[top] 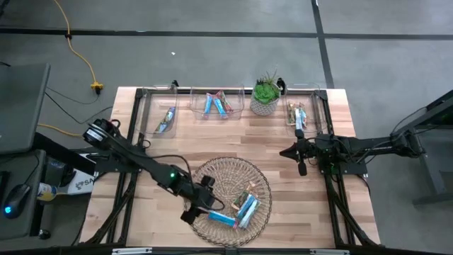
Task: Pick and place Granola Bars by type
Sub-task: Put the red granola bar into the middle transparent bin
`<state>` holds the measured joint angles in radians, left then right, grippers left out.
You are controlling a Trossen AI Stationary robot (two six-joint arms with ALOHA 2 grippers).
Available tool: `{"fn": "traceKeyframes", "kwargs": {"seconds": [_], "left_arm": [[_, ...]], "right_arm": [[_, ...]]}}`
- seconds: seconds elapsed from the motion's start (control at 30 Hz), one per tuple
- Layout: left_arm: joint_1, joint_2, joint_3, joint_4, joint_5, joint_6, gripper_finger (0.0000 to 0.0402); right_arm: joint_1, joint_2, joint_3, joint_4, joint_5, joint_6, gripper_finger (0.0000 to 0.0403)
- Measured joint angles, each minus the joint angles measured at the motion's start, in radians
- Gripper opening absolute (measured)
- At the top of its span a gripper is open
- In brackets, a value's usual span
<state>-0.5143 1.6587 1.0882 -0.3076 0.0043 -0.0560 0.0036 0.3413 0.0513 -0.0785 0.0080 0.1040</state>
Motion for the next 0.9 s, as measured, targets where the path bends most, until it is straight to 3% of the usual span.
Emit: {"fn": "traceKeyframes", "kwargs": {"seconds": [0.13,0.47,0.9], "left_arm": [[-0.036,0.033,0.002,0.060,-0.022,0.051,0.0231],[-0.117,0.087,-0.002,0.099,-0.197,0.105,0.0231],[-0.114,0.147,-0.001,0.176,-0.246,0.097,0.0231]], "right_arm": [[0.000,0.000,0.000,0.000,0.000,0.000,0.0012],[0.000,0.011,0.000,0.007,0.000,0.000,0.0012],[0.000,0.012,0.000,0.015,0.000,0.000,0.0012]]}}
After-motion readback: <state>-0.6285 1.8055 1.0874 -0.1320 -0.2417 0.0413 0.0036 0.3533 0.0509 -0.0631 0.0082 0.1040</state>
